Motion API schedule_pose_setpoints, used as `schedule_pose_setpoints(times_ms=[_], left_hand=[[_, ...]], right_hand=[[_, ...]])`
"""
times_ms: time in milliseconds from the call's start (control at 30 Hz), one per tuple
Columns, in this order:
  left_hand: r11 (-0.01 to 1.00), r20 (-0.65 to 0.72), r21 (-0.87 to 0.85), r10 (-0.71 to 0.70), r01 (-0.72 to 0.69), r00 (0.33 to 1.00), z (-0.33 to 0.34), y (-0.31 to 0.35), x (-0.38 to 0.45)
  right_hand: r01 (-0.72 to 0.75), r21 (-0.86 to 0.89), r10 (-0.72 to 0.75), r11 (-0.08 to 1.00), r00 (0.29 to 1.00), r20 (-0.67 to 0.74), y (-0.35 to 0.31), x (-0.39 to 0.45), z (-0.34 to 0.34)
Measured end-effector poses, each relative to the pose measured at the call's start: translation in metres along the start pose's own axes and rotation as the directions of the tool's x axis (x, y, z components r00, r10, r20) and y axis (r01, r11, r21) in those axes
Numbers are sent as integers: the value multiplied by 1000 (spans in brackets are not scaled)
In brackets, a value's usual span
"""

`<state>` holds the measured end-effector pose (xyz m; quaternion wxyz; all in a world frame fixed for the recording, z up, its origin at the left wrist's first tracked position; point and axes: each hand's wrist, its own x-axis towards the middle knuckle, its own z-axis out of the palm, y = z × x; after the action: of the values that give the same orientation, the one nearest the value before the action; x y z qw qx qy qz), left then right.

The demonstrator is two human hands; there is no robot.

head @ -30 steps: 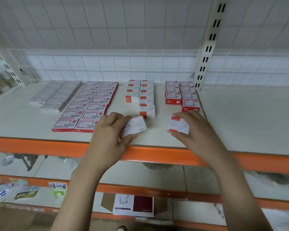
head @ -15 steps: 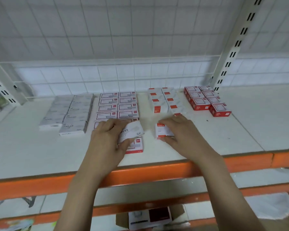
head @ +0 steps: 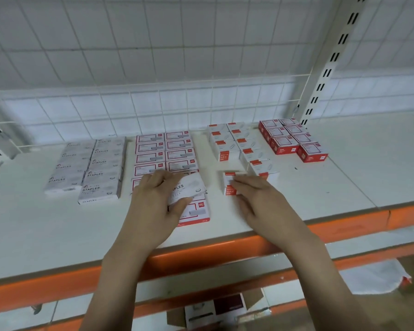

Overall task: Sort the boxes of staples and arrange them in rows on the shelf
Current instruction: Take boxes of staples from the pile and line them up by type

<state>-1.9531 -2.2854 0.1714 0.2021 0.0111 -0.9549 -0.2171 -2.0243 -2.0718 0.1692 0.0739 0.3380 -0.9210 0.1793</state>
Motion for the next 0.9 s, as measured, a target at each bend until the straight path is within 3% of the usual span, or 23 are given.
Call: schedule_pose_setpoints(times_ms=[367, 900], left_hand=[[997, -5, 75, -18, 18, 1000, -3, -2, 2], [986, -74, 149, -60, 71, 995, -14, 13, -7]], right_hand=[[50, -65, -39, 997, 986, 160, 13, 35, -4], [94, 5, -93, 996, 978, 185, 32, 56, -11]])
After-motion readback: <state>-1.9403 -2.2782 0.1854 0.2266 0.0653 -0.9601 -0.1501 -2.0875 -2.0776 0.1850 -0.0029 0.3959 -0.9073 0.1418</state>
